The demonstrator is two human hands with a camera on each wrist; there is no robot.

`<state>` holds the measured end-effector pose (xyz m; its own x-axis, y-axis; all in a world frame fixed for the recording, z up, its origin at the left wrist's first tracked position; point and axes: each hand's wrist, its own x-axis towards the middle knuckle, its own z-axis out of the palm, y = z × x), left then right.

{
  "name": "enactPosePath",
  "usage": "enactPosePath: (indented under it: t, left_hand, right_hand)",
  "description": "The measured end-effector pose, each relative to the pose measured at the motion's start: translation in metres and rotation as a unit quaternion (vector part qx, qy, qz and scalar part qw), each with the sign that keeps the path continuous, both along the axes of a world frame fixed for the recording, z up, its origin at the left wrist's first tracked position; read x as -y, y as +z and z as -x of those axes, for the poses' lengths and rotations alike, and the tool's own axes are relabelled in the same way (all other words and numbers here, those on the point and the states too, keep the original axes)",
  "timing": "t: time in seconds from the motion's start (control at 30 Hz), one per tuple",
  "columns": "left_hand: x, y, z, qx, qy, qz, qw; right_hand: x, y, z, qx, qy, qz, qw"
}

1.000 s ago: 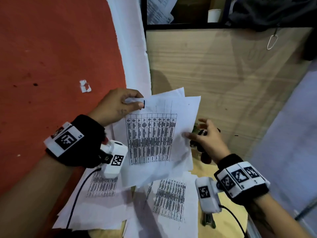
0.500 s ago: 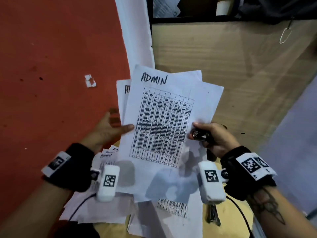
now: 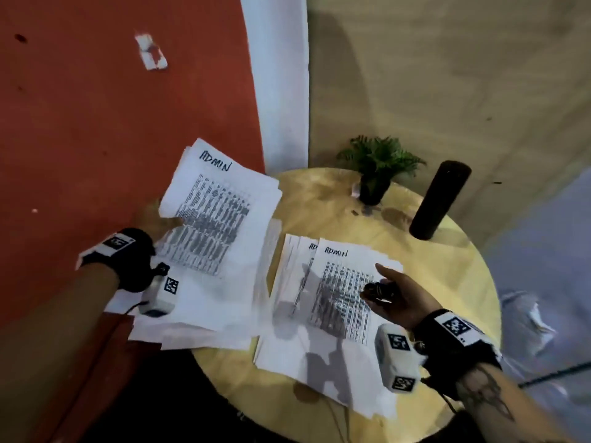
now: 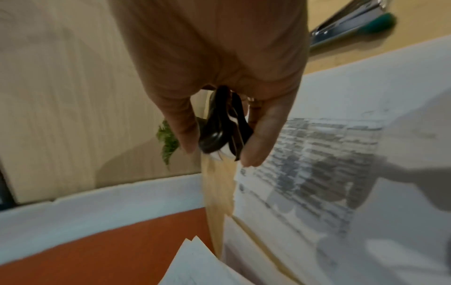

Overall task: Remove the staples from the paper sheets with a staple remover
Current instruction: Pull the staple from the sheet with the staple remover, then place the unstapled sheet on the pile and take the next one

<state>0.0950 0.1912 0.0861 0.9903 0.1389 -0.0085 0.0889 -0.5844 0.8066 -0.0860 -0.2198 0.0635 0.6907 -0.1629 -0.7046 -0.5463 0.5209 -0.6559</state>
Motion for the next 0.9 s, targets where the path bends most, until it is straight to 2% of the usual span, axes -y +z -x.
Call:
enactPosePath:
  t: [0.1, 0.2, 0.27, 0.4, 0.5, 0.63, 0.73, 0.8, 0.9]
  left_hand:
    - [-0.012, -0.038, -0.018, -0.088, -0.017, -0.064, 0.994]
    - [-0.027, -0.074, -0.038, -0.157, 0.022, -0.114, 0.981]
    - [-0.033, -0.094, -0.045, -0.193, 0.04, -0.139, 0.971]
    - [-0.032, -0.111, -0.055, -0.192, 0.031, -0.19, 0.962]
    - [-0.029, -0.118, -0.065, -0.175, 0.024, -0.243, 0.954]
    - [0.024, -0.107, -0.058, -0.09, -0.022, -0.277, 0.956]
    - [0.087, -0.099, -0.038, -0.062, -0.088, -0.223, 0.969]
    - [0.131, -0.099, -0.018, -0.087, -0.138, -0.157, 0.974]
    - [0.197, -0.114, 0.005, -0.179, -0.18, -0.114, 0.961]
  right_hand:
    - [0.0, -0.03, 0.005, -0.025, 0.033, 0.013, 0.999]
    - [0.003, -0.056, 0.013, -0.042, 0.099, 0.065, 0.992]
    - [0.007, -0.067, 0.02, -0.059, 0.104, 0.068, 0.99]
    - [0.008, -0.083, 0.03, -0.056, 0.142, 0.08, 0.985]
    - [0.001, -0.096, 0.032, -0.02, 0.167, 0.146, 0.975]
    - [0.0, -0.116, 0.023, 0.006, 0.157, 0.224, 0.962]
    - [0.001, -0.127, 0.018, -0.011, 0.179, 0.227, 0.957]
    - [0.002, -0.133, 0.016, -0.013, 0.195, 0.234, 0.952]
    - [0.002, -0.14, 0.014, -0.011, 0.198, 0.259, 0.945]
